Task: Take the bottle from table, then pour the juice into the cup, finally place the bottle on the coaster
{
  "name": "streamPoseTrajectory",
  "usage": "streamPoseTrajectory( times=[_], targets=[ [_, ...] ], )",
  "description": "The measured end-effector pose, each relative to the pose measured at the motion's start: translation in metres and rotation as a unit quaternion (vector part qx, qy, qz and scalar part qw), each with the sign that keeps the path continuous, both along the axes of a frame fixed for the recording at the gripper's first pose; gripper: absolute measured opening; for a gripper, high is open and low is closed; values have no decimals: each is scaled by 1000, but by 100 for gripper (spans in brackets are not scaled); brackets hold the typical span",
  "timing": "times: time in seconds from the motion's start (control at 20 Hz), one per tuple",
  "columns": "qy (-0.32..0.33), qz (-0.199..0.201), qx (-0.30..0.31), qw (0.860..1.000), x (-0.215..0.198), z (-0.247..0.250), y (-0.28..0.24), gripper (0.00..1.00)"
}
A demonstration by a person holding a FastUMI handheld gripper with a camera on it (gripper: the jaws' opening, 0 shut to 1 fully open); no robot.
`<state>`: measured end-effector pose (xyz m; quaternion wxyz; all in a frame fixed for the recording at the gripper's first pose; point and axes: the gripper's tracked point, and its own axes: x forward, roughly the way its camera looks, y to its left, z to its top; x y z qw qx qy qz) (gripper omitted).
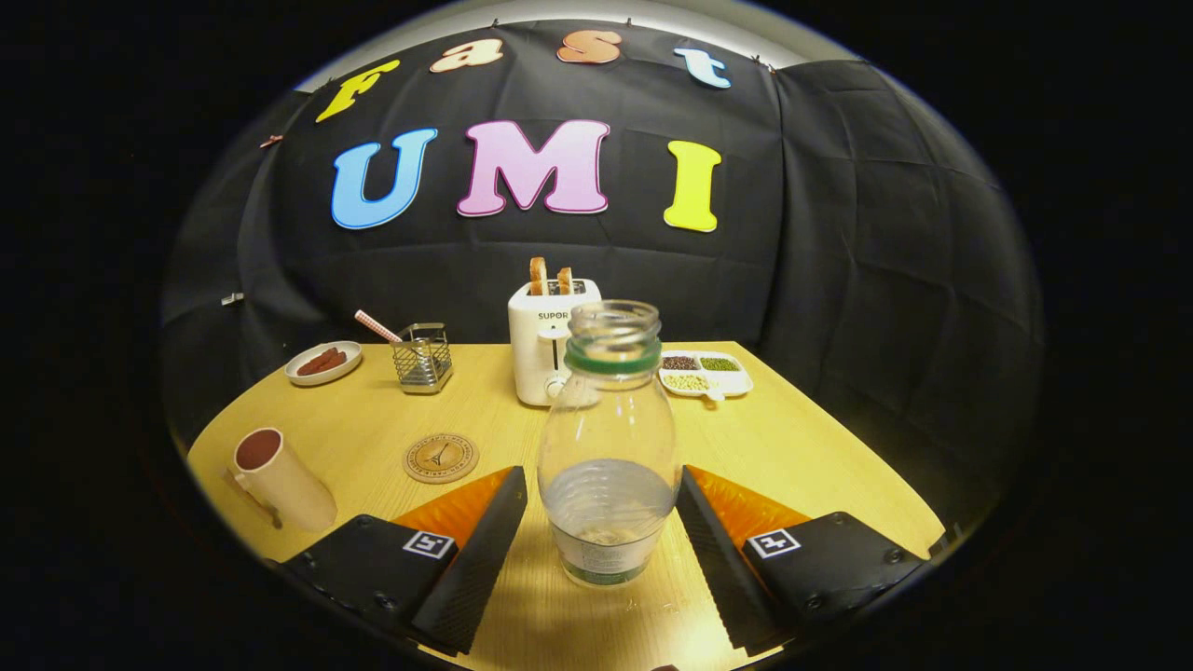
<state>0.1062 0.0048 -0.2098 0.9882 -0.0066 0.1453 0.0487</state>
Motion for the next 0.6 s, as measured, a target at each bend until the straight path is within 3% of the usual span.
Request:
streamPoseTrajectory(
  times=[0.1,0.35,0.6],
  targets=[
    [5,0,-2,1000,1,-3,-1,96],
    [9,1,0,1000,2,-5,-2,80],
    [3,21,-31,999,-1,-2,4,77]
  ],
)
